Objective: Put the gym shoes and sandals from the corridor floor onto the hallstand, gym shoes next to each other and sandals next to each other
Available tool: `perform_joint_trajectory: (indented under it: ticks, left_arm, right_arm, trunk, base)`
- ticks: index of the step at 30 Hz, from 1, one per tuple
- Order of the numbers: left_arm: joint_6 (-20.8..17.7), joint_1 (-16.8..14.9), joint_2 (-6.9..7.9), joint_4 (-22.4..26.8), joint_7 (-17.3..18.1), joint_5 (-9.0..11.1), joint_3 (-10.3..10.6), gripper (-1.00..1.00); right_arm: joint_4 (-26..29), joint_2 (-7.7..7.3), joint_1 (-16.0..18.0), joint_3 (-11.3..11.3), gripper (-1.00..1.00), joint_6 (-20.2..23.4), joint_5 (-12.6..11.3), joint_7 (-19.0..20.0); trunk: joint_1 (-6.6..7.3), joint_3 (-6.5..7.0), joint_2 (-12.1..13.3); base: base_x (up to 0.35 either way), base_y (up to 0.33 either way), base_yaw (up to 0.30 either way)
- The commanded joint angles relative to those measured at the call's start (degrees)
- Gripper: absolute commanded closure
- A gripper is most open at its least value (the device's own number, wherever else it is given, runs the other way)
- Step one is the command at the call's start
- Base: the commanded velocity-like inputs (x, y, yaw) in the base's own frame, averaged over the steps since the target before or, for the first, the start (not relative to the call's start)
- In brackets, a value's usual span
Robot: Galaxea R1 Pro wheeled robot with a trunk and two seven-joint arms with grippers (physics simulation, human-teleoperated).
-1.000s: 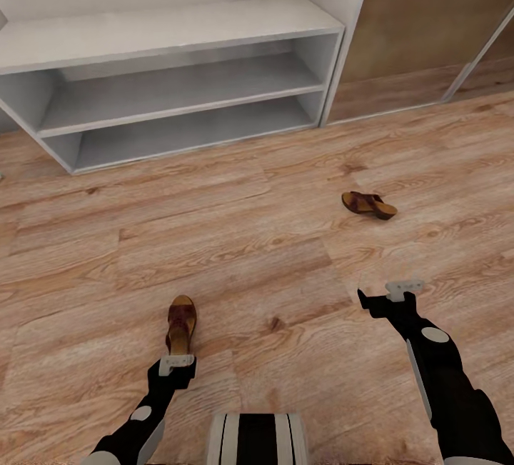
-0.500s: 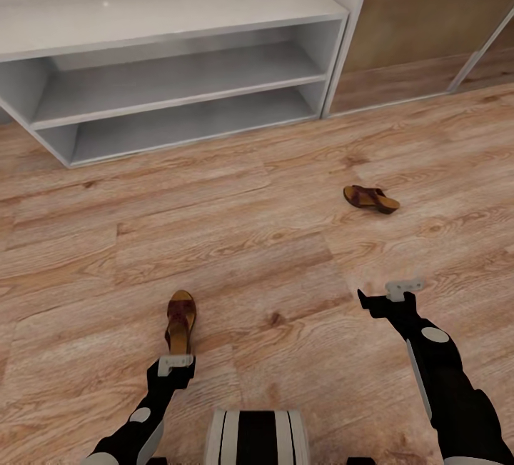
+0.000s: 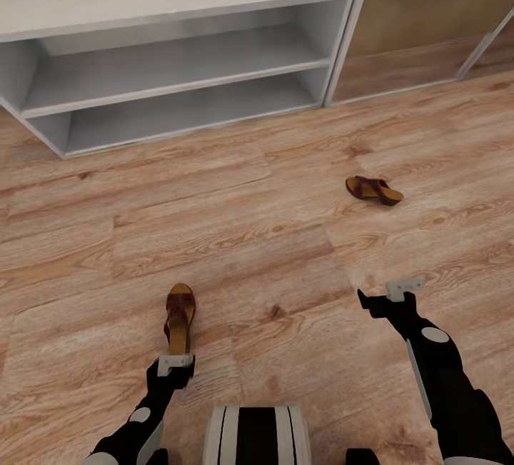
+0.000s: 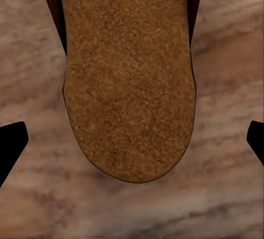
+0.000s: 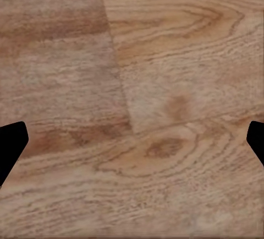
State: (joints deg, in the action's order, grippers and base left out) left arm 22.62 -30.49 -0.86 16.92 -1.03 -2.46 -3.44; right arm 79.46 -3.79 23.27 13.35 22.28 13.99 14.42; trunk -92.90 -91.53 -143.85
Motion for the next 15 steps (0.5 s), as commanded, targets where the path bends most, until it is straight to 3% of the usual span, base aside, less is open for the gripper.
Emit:
perform_joint_trajectory:
  ticks: [1, 6, 15]
  left_arm:
    - [0.20, -0.02, -0.06, -0.04, -0.02, -0.27, -0.34, -1.00]
    - [0.22, -0.01, -0.03, -0.04, -0.03, -0.27, -0.34, -1.00]
    - [0.41, -0.01, -0.03, -0.01, -0.08, -0.27, -0.34, -1.00]
  right_arm:
    - [0.09, 0.01, 0.02, 0.09, -1.00, 0.22, 0.60, 0.52]
    - [0.09, 0.01, 0.03, 0.09, -1.00, 0.22, 0.60, 0.52]
    - [0.09, 0.01, 0.04, 0.09, -1.00, 0.22, 0.62, 0.52]
  trunk:
    - [-0.01, -0.27, -0.03]
    - [-0.14, -1.39, -0.09]
    - [-0.14, -1.40, -0.09]
  base:
    - [0.000, 0.000, 0.000]
    - [0.000, 0.000, 0.000]
    - [0.000, 0.000, 0.000]
